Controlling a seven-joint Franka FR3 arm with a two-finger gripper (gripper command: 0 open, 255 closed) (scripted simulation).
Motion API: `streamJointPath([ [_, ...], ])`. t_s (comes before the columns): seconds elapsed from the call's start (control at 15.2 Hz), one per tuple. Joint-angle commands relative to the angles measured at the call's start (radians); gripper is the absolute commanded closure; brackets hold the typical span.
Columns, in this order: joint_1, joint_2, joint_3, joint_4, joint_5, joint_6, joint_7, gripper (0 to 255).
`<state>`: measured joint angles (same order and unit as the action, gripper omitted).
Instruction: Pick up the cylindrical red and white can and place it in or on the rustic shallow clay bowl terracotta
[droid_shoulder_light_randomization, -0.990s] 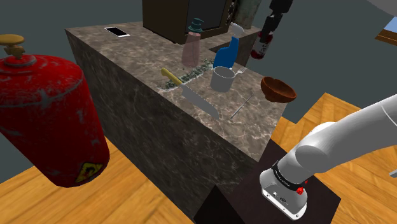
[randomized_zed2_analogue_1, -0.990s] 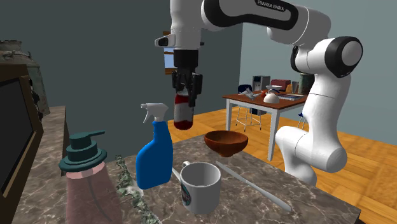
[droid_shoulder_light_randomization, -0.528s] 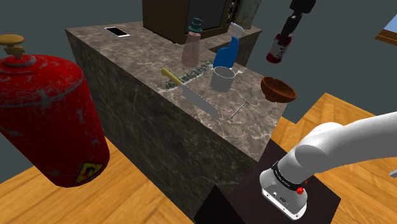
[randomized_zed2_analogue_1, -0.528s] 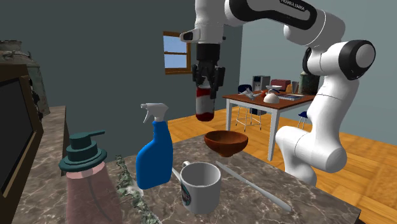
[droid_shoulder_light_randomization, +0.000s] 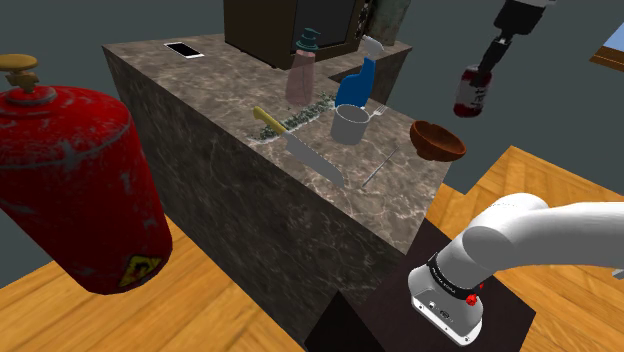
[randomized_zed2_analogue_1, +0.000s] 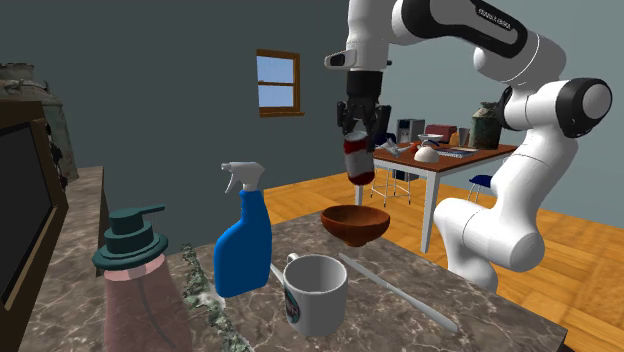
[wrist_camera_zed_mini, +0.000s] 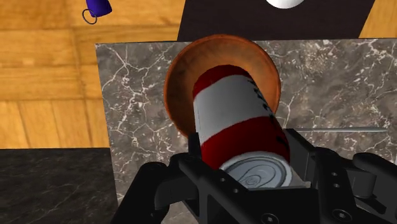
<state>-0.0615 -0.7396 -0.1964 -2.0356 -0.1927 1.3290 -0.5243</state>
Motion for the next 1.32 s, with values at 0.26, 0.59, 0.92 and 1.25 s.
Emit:
streamJointPath([
  [0.26, -0.005, -0.047, -0.004, -0.107, -0.008, 0.059, 0.008, 255],
  [0.59, -0.009, -0.078, -0.010, -0.195, -0.015, 0.117, 0.014, 255],
  [0.92, -0.013, -0.104, -0.018, -0.279, -0.022, 0.174, 0.021, 255],
  [1.25, -0.013, -0.107, -0.019, -0.290, -0.023, 0.182, 0.022, 255],
])
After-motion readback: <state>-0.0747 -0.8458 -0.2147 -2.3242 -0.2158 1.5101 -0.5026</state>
